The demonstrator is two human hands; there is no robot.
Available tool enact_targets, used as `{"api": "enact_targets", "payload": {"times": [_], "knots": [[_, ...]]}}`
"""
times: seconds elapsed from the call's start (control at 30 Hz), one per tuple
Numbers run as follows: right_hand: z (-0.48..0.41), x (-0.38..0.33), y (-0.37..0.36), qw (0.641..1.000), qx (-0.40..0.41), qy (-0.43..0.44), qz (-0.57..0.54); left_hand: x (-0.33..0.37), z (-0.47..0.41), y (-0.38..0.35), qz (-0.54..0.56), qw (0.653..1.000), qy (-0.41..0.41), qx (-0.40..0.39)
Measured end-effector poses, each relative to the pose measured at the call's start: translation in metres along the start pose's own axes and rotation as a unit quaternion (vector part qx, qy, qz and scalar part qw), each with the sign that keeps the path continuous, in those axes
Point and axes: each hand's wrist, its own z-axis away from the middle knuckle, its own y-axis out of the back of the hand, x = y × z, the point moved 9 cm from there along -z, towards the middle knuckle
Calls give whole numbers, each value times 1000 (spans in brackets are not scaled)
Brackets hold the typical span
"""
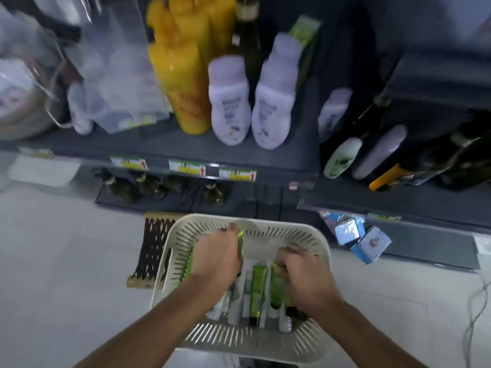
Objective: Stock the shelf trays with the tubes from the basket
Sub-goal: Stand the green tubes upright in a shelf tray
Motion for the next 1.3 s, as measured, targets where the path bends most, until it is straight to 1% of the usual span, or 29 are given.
{"api": "enact_targets", "payload": {"times": [0.1, 0.23, 0.33, 0.4, 0.5, 0.6, 0.73, 0.9, 1.0, 1.13, 1.23, 1.3], "knots": [[25, -12, 75, 997, 63, 27, 28, 31, 16, 74, -17, 998, -51, 36], [67, -21, 192, 982, 168, 53, 64, 84, 36, 179, 15, 985, -130, 115], [100, -14, 272, 965, 235, 59, 97, 136, 49, 251, 49, 959, -210, 186], [121, 0, 319, 958, 265, 48, 97, 177, 53, 293, 53, 940, -249, 228], [150, 29, 378, 954, 283, 32, 94, 243, 55, 339, 57, 918, -301, 254], [179, 67, 428, 952, 294, 20, 88, 309, 60, 367, 51, 902, -336, 267], [217, 128, 487, 946, 316, 10, 79, 400, 64, 388, 25, 892, -370, 258], [270, 209, 554, 939, 340, 21, 52, 512, 66, 409, 3, 897, -366, 247], [297, 258, 581, 944, 325, 10, 53, 575, 72, 425, 22, 892, -374, 254], [327, 314, 612, 952, 305, -10, 35, 650, 77, 443, 73, 878, -393, 264], [343, 344, 635, 950, 311, -11, 24, 701, 76, 446, 93, 867, -419, 253], [349, 359, 649, 946, 323, -3, 24, 731, 74, 449, 103, 851, -446, 256]]}}
